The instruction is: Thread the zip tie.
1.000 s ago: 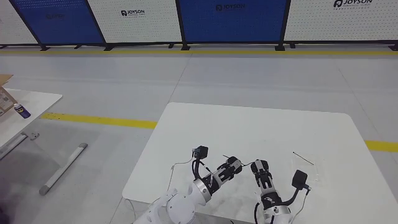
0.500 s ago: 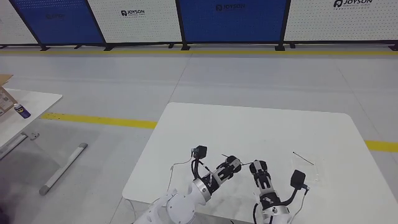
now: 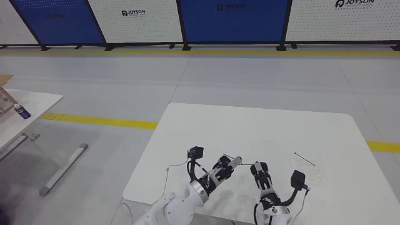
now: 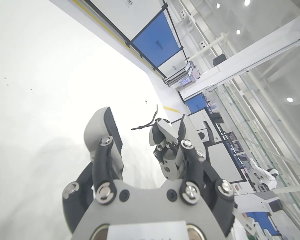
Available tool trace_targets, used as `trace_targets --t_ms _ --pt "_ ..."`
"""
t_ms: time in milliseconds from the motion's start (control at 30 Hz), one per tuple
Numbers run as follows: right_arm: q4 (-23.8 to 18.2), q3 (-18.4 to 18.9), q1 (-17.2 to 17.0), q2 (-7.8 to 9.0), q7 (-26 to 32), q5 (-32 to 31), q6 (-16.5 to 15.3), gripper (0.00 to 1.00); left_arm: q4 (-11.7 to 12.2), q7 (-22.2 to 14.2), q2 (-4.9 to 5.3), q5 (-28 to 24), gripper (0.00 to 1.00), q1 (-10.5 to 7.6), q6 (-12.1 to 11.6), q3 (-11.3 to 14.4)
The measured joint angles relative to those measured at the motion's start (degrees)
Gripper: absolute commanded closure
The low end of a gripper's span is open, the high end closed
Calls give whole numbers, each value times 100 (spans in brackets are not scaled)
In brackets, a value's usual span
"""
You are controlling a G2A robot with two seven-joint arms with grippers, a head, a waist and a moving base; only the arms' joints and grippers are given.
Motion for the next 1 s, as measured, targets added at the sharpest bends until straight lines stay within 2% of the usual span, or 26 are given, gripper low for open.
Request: trace_targets --t_ms 233,267,500,567,600,667,733,800,900,1000 --pt "-15 -2 -17 -5 -3 -50 -14 100 -6 -35 -6 28 94 -28 35 28" --pt "-19 2 -22 -5 -2 -55 -16 100 -3 -40 -6 22 100 -34 43 25" --pt "-43 23 -34 -5 32 -107 9 100 -3 -76 -8 7 98 -44 65 26" --pt "-55 29 -41 -5 33 -123 20 100 0 -78 -10 -11 84 -44 69 26" --pt "-61 32 -44 -5 31 -131 25 100 2 -72 -11 -27 73 -44 72 23" --pt "-73 39 -54 -6 22 -152 34 100 3 -50 -14 -71 79 -44 81 12" --pt "-83 42 -63 -6 19 -171 39 100 2 -45 -14 -68 80 -47 98 6" --pt "-91 45 -70 -6 18 -188 43 100 -6 -37 -16 -71 85 -48 118 1" --pt "-94 46 -79 -6 29 -218 46 100 -14 -35 -17 -73 96 -47 131 -1" --pt "-94 48 -86 -7 34 -236 46 100 -22 -46 -16 -53 99 -46 148 -2"
